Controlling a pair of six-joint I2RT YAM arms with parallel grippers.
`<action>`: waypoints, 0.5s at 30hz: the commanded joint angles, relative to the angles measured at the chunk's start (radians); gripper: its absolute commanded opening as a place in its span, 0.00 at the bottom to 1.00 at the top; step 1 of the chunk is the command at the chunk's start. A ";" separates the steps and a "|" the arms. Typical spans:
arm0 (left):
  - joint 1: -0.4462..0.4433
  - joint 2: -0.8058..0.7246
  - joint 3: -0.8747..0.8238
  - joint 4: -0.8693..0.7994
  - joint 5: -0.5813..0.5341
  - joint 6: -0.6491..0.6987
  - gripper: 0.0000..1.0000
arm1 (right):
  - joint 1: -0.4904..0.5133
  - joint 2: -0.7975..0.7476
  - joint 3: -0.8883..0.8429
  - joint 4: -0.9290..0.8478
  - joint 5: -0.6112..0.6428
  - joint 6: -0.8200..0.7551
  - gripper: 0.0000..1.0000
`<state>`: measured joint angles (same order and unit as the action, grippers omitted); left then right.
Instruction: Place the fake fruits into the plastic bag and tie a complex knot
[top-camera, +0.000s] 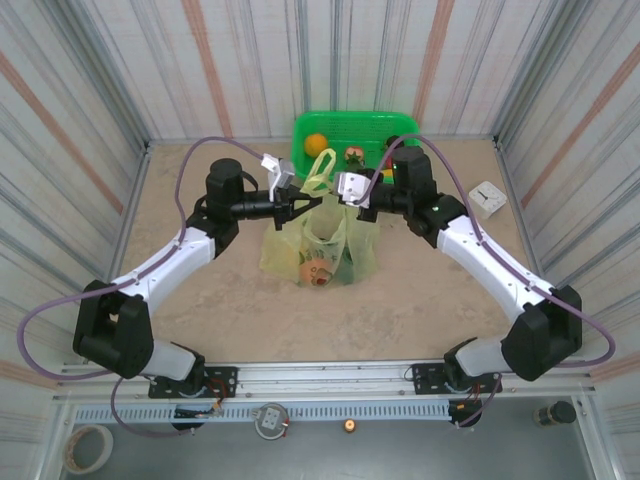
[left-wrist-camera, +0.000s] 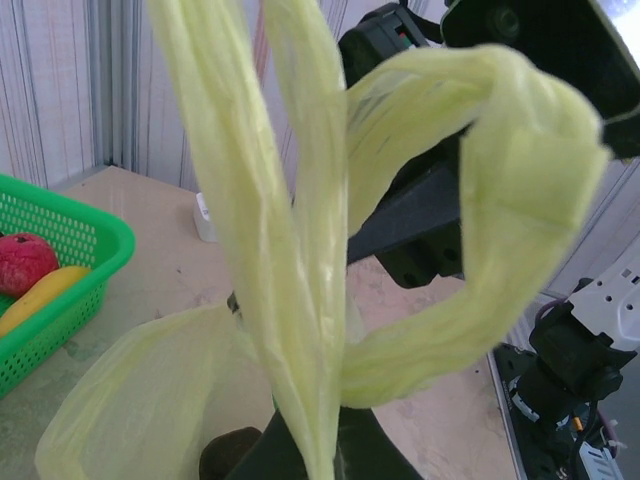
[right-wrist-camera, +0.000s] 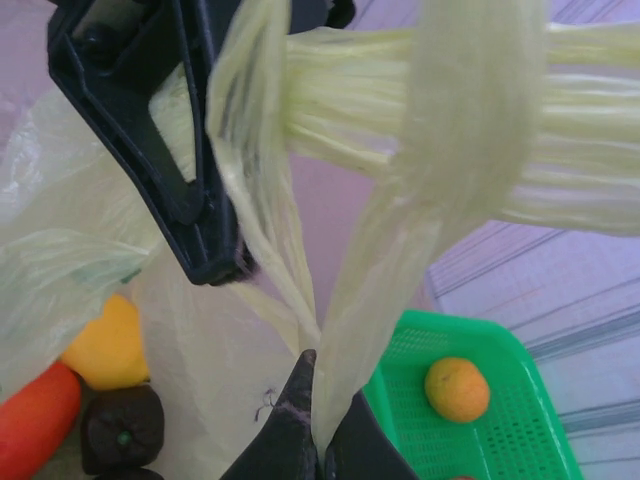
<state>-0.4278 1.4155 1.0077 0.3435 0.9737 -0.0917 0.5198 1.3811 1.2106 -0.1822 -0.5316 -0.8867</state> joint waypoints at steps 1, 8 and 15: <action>-0.009 0.002 0.007 0.059 0.040 -0.009 0.09 | 0.022 0.023 0.043 -0.097 -0.041 -0.054 0.00; -0.014 0.008 0.000 0.089 0.058 -0.023 0.13 | 0.041 0.053 0.074 -0.124 -0.060 -0.073 0.00; -0.015 0.017 0.012 0.068 0.065 -0.023 0.20 | 0.046 0.048 0.093 -0.140 -0.021 -0.113 0.00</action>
<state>-0.4389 1.4181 1.0077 0.3973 1.0069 -0.1101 0.5571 1.4265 1.2682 -0.2871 -0.5640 -0.9592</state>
